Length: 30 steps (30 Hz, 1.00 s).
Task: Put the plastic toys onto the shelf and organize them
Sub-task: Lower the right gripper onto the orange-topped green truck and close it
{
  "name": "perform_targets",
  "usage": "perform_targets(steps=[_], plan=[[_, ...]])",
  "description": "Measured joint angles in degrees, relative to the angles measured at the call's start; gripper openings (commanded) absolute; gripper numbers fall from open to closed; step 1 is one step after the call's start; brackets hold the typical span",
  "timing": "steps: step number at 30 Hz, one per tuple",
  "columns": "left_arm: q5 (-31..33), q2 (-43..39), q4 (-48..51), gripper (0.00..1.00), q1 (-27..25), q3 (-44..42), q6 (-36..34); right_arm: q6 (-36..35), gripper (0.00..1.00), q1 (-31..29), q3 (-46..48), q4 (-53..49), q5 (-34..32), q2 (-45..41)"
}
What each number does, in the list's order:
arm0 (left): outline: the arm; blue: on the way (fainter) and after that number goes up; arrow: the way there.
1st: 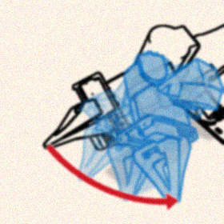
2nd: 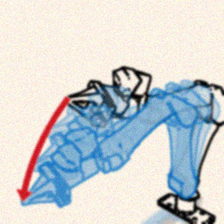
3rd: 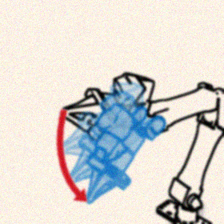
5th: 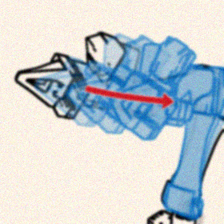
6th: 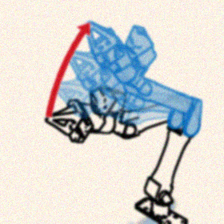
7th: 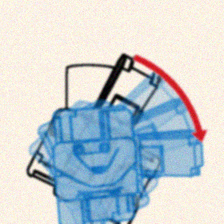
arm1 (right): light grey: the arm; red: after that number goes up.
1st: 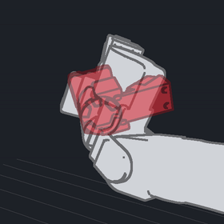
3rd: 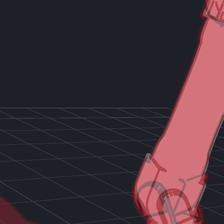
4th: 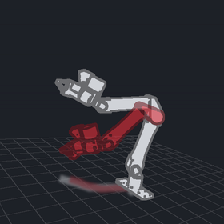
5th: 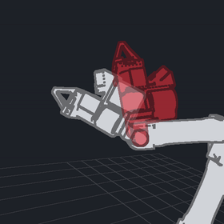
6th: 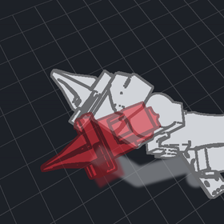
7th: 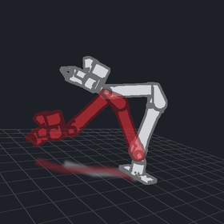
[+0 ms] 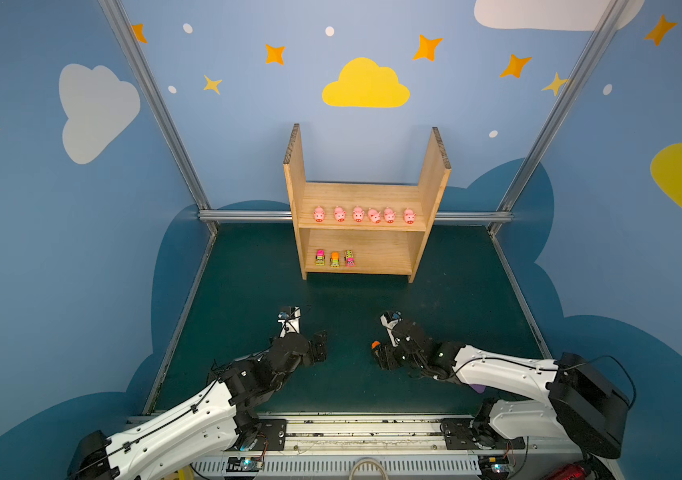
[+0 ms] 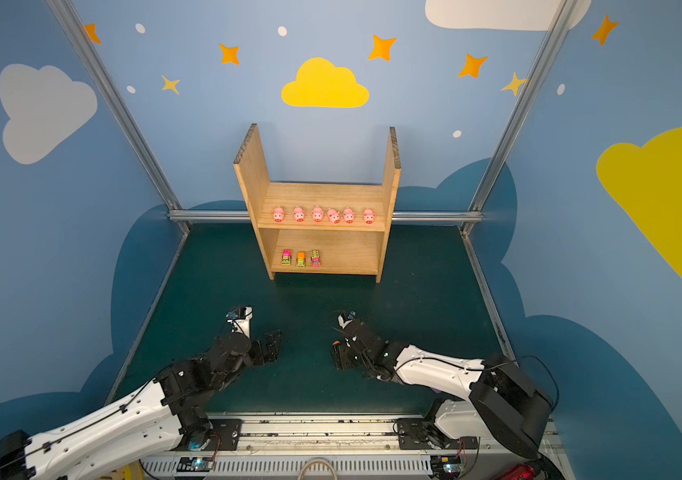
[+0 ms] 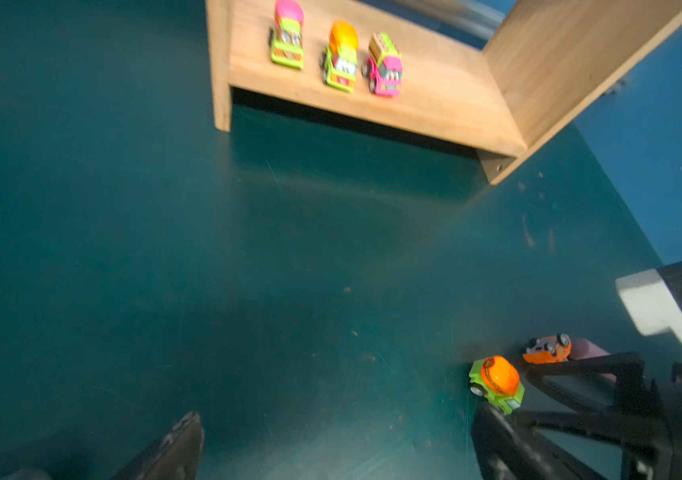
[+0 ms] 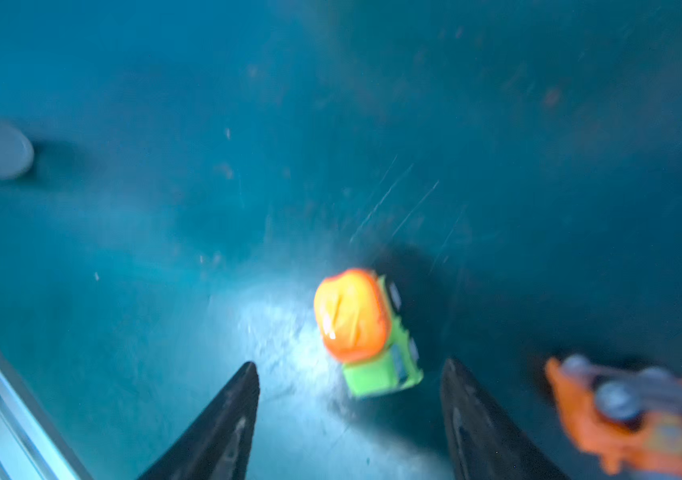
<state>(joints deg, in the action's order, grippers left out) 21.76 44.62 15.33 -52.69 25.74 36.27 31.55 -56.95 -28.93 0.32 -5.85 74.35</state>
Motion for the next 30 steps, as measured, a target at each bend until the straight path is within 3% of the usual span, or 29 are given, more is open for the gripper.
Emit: perform_targets(steps=[11, 30], plan=[[0.39, 4.83, -1.40, 1.00, -4.17, 1.01, 0.42, 1.07, 0.68, -0.76, 1.29, 6.60, -3.23, 4.90], [4.02, -5.81, 2.36, 1.00, -4.39, -0.33, 0.44, 2.97, 0.68, -6.60, -2.75, 6.56, -7.37, 9.53]])
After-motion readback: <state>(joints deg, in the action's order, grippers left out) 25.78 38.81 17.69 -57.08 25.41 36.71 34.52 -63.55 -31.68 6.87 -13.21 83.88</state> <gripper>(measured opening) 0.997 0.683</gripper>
